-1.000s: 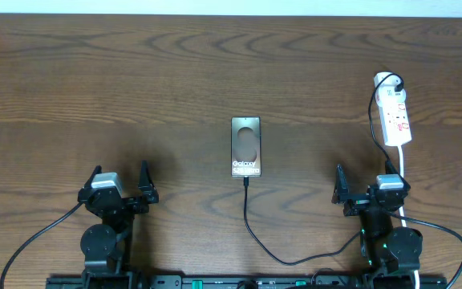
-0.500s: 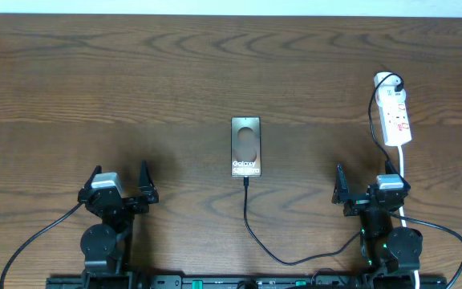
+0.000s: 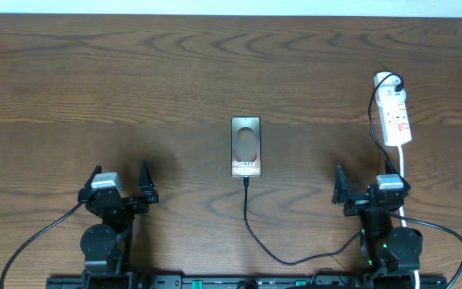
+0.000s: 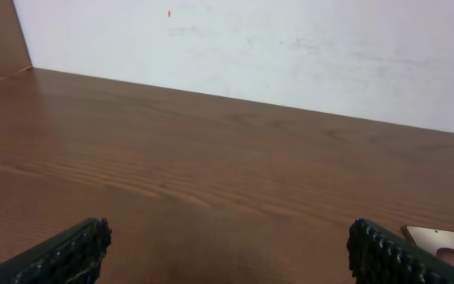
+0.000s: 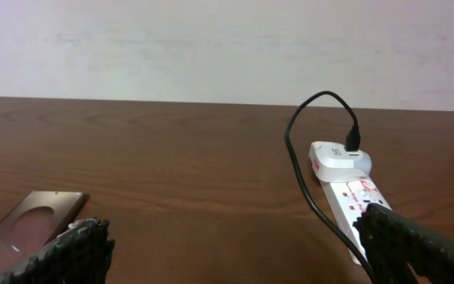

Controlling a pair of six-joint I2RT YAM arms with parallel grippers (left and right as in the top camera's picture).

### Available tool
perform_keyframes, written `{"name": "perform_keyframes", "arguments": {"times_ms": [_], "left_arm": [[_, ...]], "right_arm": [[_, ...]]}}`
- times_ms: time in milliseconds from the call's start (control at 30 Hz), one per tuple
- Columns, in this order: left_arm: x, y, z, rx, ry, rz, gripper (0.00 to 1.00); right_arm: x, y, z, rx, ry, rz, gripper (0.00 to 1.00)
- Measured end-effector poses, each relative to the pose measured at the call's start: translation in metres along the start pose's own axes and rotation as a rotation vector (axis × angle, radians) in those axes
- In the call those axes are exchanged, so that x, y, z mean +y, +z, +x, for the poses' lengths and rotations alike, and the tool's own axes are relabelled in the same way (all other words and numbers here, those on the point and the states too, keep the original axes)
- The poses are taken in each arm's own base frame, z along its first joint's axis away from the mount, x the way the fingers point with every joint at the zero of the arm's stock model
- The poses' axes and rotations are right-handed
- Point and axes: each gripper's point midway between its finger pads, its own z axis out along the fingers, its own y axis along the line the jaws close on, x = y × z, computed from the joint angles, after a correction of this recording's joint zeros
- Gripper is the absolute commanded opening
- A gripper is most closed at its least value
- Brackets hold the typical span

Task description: Plug charger to phone and switch on socket

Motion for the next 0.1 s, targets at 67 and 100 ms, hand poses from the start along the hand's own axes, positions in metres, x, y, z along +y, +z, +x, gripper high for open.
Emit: {"name": "perform_keyframes", "arguments": {"times_ms": [67, 100], "left_arm": [[0.0, 0.0, 0.0, 0.0, 0.0, 0.0, 0.98], [0.0, 0.0, 0.0, 0.0, 0.0, 0.0, 0.98]], "right_arm": [[0.0, 0.0, 0.0, 0.0, 0.0, 0.0, 0.99], [0.0, 0.0, 0.0, 0.0, 0.0, 0.0, 0.99]]}}
